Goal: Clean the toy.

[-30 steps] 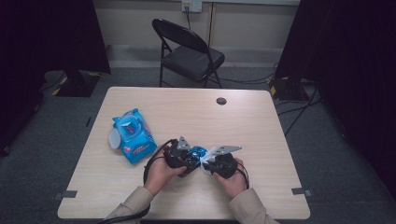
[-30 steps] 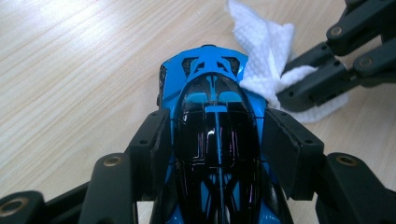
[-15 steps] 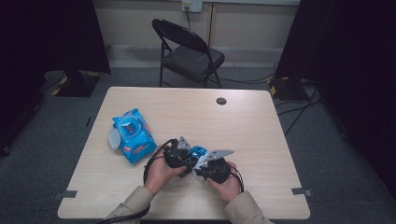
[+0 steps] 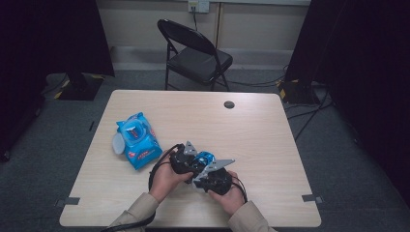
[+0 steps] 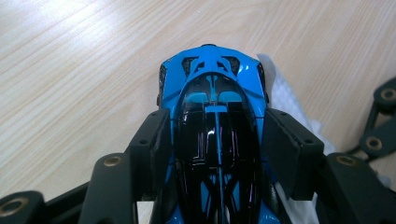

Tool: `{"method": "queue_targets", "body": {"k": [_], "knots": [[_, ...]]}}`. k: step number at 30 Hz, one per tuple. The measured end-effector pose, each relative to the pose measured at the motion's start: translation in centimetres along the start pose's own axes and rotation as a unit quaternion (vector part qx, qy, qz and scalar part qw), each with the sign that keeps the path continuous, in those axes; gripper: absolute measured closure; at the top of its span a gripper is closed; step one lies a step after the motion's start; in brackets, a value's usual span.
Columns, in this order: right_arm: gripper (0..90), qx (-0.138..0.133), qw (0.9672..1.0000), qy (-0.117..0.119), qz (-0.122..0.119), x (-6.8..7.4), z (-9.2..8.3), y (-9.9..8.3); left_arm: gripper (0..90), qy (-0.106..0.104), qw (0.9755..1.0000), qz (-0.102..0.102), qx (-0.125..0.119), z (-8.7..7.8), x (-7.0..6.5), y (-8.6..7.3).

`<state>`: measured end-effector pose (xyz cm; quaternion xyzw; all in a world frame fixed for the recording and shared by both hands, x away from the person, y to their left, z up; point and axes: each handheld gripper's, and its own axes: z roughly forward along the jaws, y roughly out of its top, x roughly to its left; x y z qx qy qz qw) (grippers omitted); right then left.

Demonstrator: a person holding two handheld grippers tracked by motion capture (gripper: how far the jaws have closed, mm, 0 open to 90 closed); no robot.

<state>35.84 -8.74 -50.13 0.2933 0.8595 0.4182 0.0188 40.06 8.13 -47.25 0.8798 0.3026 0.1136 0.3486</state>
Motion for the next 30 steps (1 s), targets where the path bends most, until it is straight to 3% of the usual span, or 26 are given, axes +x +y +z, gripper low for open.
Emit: {"method": "queue_targets", "body": {"k": [16, 23, 30], "knots": [[84.3, 0.006, 0.9993, 0.034, -0.011, 1.4, 0.7, 0.2, 43.3, 0.002, 1.0000, -0.001, -0.003, 0.0, -0.1, -0.1], [84.4, -0.005, 0.9987, 0.049, -0.012, 1.1, -0.8, 0.8, 43.4, 0.000, 0.9999, -0.007, -0.011, -0.1, 0.0, -0.4], [84.4, -0.010, 0.9991, 0.042, 0.001, 0.0, -2.9, 1.1, 43.7, -0.005, 0.9997, -0.013, -0.018, -0.3, 0.2, -0.6]]}}
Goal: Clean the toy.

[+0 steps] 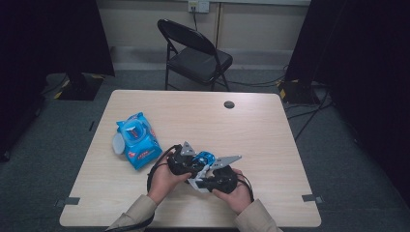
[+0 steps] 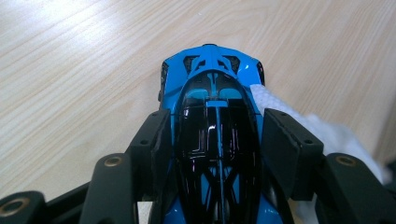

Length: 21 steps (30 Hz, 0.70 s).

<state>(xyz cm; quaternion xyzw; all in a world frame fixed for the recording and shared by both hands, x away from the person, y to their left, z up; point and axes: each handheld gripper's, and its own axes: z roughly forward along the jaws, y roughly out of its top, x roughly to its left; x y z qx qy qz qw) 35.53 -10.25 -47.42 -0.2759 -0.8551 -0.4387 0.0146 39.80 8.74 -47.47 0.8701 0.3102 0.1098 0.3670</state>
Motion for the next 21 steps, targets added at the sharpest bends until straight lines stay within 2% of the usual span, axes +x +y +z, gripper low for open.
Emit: {"method": "queue_targets", "body": {"k": [1, 3, 6, 8, 11, 12, 13, 14, 15, 16, 19, 21], "knots": [[84.3, -0.003, 1.0000, -0.007, 0.005, -0.5, -0.9, 0.1, 42.7, 0.000, 1.0000, -0.001, 0.001, -0.1, 0.0, 0.0], [84.3, -0.011, 0.9998, -0.013, 0.011, -1.0, -1.7, 0.2, 40.8, 0.009, 0.9999, 0.004, -0.005, -0.4, 0.0, 0.2], [84.3, -0.018, 0.9994, -0.024, 0.014, -1.5, -2.6, 0.2, 36.0, 0.008, 0.9999, -0.001, -0.014, -0.8, 0.1, 0.5], [84.3, -0.037, 0.9982, -0.036, 0.031, -2.5, -3.9, 0.1, 35.7, 0.008, 0.9997, 0.001, -0.024, -1.5, 0.1, 0.7], [84.3, -0.049, 0.9965, -0.050, 0.046, -3.4, -4.8, -0.1, 33.7, 0.004, 0.9996, 0.011, -0.026, -2.0, -0.1, 0.8], [84.3, -0.049, 0.9965, -0.050, 0.046, -3.4, -4.8, -0.1, 33.7, 0.004, 0.9996, 0.011, -0.026, -2.0, -0.1, 0.8], [84.2, -0.047, 0.9956, -0.061, 0.054, -3.9, -5.0, -0.4, 33.4, 0.000, 0.9995, 0.013, -0.028, -2.2, -0.3, 0.8], [84.2, -0.047, 0.9956, -0.061, 0.054, -3.9, -5.0, -0.4, 33.2, 0.000, 0.9995, 0.013, -0.028, -2.2, -0.3, 0.8], [84.1, -0.042, 0.9945, -0.074, 0.060, -4.4, -5.0, -0.7, 33.1, -0.004, 0.9995, 0.017, -0.028, -2.2, -0.6, 0.6], [84.1, -0.042, 0.9945, -0.074, 0.060, -4.4, -5.0, -0.7, 33.2, -0.004, 0.9995, 0.017, -0.028, -2.2, -0.6, 0.6], [82.5, -0.019, 0.9929, -0.094, 0.071, -5.2, -4.7, -1.5, 33.6, -0.013, 0.9993, 0.025, -0.024, -1.9, -1.3, 0.5], [80.1, -0.017, 0.9920, -0.099, 0.075, -5.5, -4.6, -1.8, 34.4, -0.021, 0.9990, 0.033, -0.022, -1.7, -1.7, 0.6]]}}
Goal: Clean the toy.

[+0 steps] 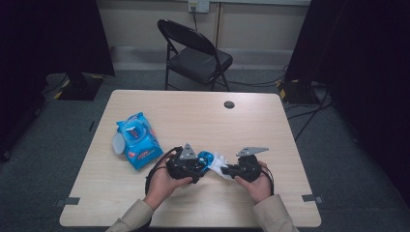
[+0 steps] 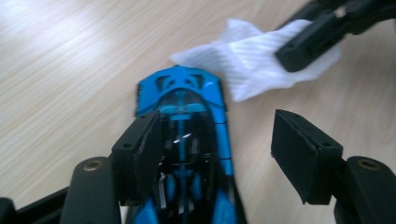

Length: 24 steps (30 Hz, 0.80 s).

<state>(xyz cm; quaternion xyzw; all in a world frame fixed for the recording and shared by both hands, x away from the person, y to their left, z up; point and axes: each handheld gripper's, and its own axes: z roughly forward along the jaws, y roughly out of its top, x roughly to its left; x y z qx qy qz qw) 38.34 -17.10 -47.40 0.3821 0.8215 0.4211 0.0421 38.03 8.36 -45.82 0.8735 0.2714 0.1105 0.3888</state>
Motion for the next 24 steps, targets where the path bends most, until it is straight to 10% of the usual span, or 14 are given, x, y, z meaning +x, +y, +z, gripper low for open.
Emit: {"method": "queue_targets", "body": {"k": [14, 24], "knots": [[48.2, -0.025, 0.9981, -0.047, 0.029, -1.8, -2.1, 0.0, 35.7, -0.045, 0.9988, 0.020, -0.002, 2.4, -2.6, 1.3], [43.9, -0.080, 0.9871, -0.109, 0.085, -4.5, -4.6, -0.7, 41.6, -0.052, 0.9974, 0.049, 0.004, 5.9, -4.1, 3.7]]}}
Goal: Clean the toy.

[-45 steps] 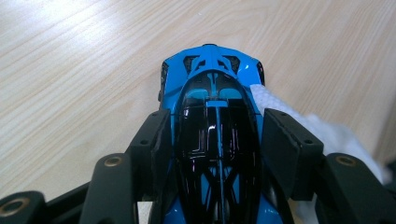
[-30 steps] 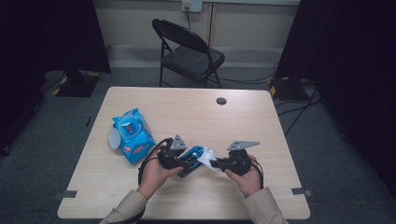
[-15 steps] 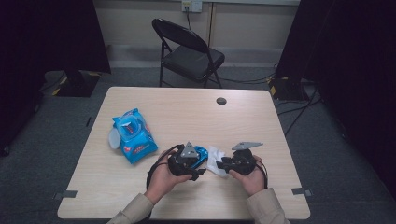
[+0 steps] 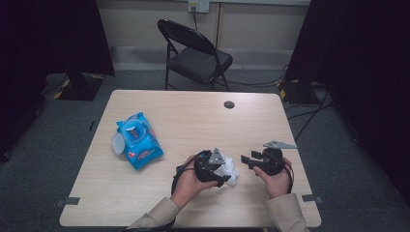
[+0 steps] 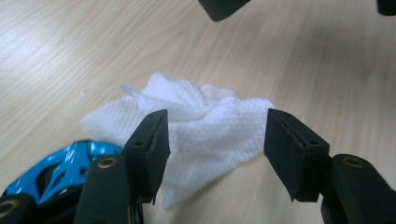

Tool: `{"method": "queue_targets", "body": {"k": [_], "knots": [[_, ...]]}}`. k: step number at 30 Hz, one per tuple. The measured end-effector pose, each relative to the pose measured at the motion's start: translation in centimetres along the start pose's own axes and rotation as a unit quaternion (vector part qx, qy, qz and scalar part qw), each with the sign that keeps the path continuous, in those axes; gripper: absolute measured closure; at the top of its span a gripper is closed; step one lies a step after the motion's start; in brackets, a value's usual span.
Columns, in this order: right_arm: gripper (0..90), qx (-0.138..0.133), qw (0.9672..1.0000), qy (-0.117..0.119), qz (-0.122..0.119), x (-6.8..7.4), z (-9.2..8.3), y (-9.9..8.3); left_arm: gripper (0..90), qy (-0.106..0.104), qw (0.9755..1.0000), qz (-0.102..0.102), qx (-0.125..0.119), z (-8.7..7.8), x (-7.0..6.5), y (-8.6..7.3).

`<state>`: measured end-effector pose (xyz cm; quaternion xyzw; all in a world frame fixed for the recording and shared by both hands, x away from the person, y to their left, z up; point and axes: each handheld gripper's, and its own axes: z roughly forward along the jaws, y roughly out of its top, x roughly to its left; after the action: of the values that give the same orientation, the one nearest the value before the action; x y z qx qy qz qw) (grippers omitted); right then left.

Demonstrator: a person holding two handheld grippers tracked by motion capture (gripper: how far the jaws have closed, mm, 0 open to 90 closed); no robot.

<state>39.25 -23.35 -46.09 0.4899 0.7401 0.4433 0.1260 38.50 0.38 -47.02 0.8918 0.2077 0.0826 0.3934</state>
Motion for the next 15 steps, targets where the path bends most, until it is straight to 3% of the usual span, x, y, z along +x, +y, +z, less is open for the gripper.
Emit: {"method": "queue_targets", "body": {"k": [2, 4, 5, 12, 15], "knots": [[43.6, -0.002, 1.0000, -0.004, 0.003, -0.3, -0.1, 0.0, 44.3, 0.010, 0.9997, 0.007, 0.022, 0.7, 0.1, 0.0], [43.6, -0.003, 1.0000, -0.006, 0.005, -0.4, -0.1, -0.1, 45.9, 0.014, 0.9996, 0.005, 0.025, 1.1, 0.1, -0.2], [43.7, -0.003, 1.0000, -0.001, 0.006, -0.6, -0.1, -0.2, 46.6, 0.004, 0.9996, -0.005, 0.028, 1.5, 0.3, -0.4], [42.6, -0.006, 1.0000, -0.002, -0.004, -0.6, 0.4, -0.3, 56.8, -0.016, 0.9986, 0.006, 0.050, 2.1, 0.3, -0.9], [41.5, -0.007, 0.9999, -0.003, -0.007, -0.5, 0.4, -0.3, 64.9, -0.019, 0.9988, 0.007, 0.044, 2.1, 0.3, -0.9]]}}
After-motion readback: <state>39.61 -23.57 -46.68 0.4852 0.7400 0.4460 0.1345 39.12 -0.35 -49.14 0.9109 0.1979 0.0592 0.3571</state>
